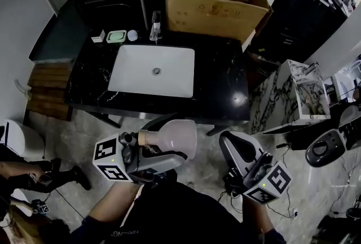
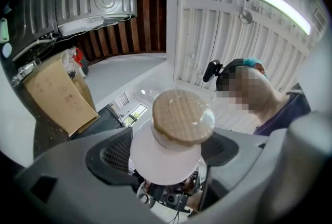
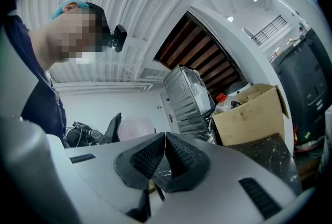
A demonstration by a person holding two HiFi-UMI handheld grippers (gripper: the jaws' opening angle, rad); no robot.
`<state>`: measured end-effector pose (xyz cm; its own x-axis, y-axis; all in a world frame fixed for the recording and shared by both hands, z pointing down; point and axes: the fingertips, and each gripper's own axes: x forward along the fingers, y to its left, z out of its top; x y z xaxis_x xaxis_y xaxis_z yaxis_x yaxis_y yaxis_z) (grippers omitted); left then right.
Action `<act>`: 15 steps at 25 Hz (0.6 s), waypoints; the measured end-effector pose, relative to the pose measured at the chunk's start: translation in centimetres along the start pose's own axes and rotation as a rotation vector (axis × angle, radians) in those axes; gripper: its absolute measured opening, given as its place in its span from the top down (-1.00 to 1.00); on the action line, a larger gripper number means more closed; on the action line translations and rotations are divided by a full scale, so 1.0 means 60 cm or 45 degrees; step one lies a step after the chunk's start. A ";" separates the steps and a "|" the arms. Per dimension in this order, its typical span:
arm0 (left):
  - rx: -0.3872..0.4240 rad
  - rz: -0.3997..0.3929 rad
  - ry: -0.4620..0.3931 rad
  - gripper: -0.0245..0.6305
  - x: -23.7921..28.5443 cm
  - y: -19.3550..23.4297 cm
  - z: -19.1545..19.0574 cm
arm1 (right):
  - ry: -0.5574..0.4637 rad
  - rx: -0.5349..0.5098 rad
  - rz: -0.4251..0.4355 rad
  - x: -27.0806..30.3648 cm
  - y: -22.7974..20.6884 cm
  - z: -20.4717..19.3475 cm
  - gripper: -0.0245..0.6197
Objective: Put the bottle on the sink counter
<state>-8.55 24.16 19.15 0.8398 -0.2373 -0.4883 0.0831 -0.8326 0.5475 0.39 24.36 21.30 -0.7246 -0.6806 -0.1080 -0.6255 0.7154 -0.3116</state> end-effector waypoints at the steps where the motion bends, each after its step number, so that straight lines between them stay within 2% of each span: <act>1: -0.004 0.000 0.001 -0.26 -0.001 0.009 0.008 | 0.011 -0.008 -0.007 0.008 -0.006 -0.002 0.84; 8: -0.032 -0.006 0.022 -0.26 -0.010 0.065 0.051 | 0.029 -0.020 -0.048 0.071 -0.034 -0.004 0.84; 15: -0.042 -0.032 0.038 -0.26 -0.017 0.104 0.095 | -0.016 0.003 -0.067 0.137 -0.042 0.017 0.84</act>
<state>-11.93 16.39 19.19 0.8529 -0.2009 -0.4819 0.1219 -0.8209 0.5579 -3.68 16.78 20.25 -0.6869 -0.7194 -0.1036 -0.6619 0.6780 -0.3197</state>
